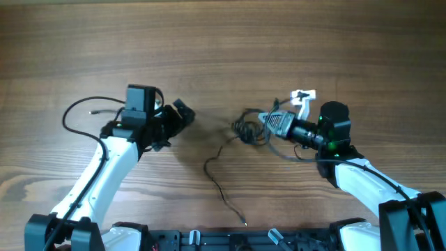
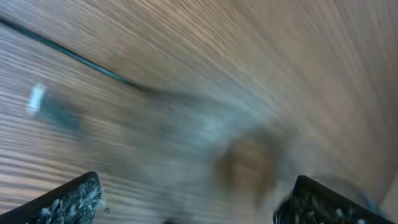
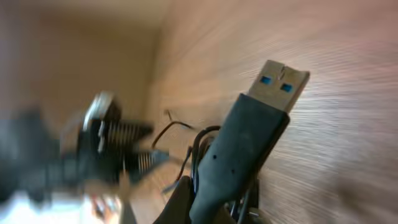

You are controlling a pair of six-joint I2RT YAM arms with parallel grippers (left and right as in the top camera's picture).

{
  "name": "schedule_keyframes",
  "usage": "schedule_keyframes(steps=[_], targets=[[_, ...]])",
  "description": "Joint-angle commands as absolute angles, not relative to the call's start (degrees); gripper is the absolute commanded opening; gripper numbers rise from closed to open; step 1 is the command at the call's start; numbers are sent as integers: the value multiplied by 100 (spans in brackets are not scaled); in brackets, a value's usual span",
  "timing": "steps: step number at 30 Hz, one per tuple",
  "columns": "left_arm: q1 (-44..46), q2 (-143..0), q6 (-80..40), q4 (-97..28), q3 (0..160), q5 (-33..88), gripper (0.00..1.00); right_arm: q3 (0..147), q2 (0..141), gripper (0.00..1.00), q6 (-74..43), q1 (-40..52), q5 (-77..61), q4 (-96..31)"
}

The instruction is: Untangle cables

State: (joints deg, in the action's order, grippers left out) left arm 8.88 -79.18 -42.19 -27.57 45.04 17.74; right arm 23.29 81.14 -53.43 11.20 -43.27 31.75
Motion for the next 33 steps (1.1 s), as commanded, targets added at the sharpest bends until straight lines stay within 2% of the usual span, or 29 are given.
schedule_keyframes(steps=[1,2,4,7,14,22,25,28,29,30,31,33], targets=[[1173,-7881,-4005,-2744,4493,1925,100,2324,8114,4,-6855,1118,-3332,2897],[1236,-7881,-4123,-2746,4493,1907,100,2324,8114,8,-6989,1118,-3181,2751],[1304,-7881,-4727,-2742,4495,1693,100,2324,8114,6,-7380,1118,-2700,2440],[1481,-7881,-4740,-2764,4495,1691,100,2322,8114,4,-7679,1118,-2644,1955],[2226,-7881,-4856,-2762,4493,1400,100,2314,8114,5,-7717,1118,-2613,1815],[2276,-7881,-4893,-2738,4495,1297,100,2314,8117,5,-7843,1118,-2499,1750],[2279,-7881,-4893,-2740,4493,1299,100,2314,8117,11,-7961,1118,-2346,1686],[2276,-7881,-4893,-2740,4493,1297,100,2314,8117,38,-7959,1118,-2320,1651],[2279,-7881,-4893,-2738,4495,1297,100,2314,8117,73,-7961,1118,-2224,1564],[2276,-7883,-4890,-2738,4495,1295,100,2314,8117,92,-7964,1118,-2128,1485],[2276,-7881,-4893,-2735,4493,1295,100,2314,8117,100,-7966,1118,-2056,1398],[2279,-7881,-4893,-2735,4493,1295,100,2314,8117,100,-7966,1118,-2025,1347]])
